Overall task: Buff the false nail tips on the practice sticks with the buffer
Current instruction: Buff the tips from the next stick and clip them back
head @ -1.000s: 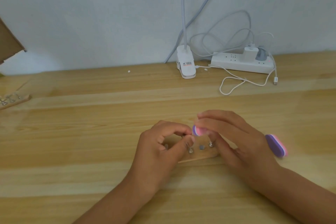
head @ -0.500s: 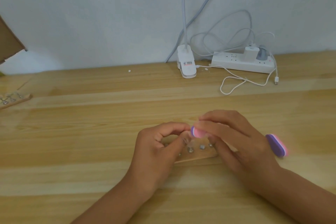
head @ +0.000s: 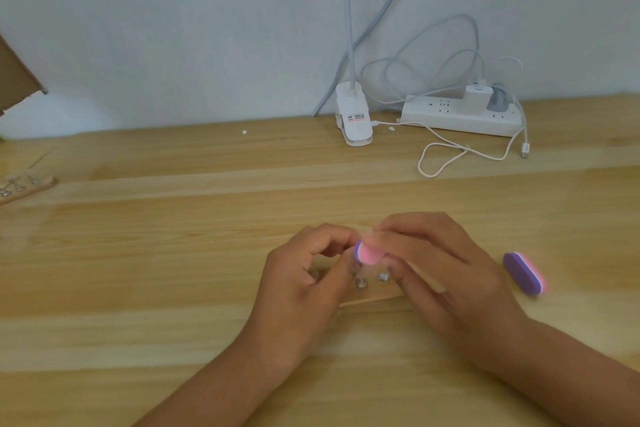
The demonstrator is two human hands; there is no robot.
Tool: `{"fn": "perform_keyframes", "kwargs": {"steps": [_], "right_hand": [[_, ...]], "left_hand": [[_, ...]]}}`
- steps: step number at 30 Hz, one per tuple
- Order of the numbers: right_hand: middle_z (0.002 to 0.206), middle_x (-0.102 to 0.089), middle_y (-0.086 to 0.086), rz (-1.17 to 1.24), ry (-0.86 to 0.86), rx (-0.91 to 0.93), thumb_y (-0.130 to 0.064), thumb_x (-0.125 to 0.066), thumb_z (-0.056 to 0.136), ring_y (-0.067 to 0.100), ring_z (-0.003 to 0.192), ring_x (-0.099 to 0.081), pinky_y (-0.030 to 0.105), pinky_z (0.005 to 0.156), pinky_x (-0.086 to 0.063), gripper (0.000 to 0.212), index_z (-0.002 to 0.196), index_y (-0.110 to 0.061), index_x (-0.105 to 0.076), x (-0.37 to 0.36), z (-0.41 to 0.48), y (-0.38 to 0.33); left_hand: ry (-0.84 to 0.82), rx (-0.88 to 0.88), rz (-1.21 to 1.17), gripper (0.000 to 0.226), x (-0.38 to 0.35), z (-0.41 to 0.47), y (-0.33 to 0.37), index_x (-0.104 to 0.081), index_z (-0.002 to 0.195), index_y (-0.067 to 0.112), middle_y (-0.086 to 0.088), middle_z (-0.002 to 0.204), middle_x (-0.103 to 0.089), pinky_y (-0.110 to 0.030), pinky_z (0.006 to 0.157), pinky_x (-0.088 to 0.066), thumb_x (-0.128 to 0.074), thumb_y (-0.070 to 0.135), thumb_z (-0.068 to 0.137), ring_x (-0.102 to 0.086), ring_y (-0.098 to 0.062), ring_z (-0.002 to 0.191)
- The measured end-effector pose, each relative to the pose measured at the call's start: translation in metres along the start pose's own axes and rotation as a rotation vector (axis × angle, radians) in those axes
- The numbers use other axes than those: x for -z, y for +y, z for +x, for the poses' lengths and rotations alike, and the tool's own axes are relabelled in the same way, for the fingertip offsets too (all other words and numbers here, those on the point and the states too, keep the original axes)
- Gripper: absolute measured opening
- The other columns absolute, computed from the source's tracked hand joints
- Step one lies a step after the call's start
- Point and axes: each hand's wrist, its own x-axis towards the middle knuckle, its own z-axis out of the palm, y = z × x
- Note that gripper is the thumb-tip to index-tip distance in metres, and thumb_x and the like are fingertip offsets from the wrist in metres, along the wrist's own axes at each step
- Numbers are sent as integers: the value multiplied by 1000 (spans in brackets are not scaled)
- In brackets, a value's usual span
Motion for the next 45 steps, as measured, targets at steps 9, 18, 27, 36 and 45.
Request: {"fn": "perform_keyframes", "kwargs": {"steps": [9,18,27,36,45], "right_hand": [[116,-65,5,38,3,-35,-3,-58,93,17,107,-63,29,92,-51,28,119,-6,-67,2,1,2],[113,-67,7,56,39,-76,0,-66,91,16,104,-65,28,91,-52,27,116,-9,-67,3,2,0],[112,-67,7,95,35,-30,-4,-62,91,15,105,-65,26,92,-51,25,115,-8,-67,2,2,-6],[114,-66,6,112,11,-7,-3,-63,91,15,108,-64,24,94,-49,25,115,-8,-67,1,0,-7],[113,-67,4,90,64,-158,-6,-63,94,11,109,-64,21,96,-47,23,117,-11,-67,4,2,0]], "left_hand": [[4,-19,9,9,0,-1,0,-75,86,19,7,79,-71,-16,71,-48,-68,23,81,-66,-9,81],[-9,5,-118,7,1,0,3,-74,86,16,-5,78,-73,-18,63,-51,-69,12,86,-68,-19,73],[-28,38,-215,8,1,0,2,-74,89,11,-7,78,-73,-14,64,-50,-66,9,88,-66,-9,70],[-29,65,-223,10,2,0,-1,-74,90,20,-4,82,-74,-20,62,-52,-65,20,85,-67,-11,71],[-10,-15,-164,4,2,2,-3,-73,85,15,-4,78,-72,-22,71,-52,-69,15,84,-67,-20,75]]}}
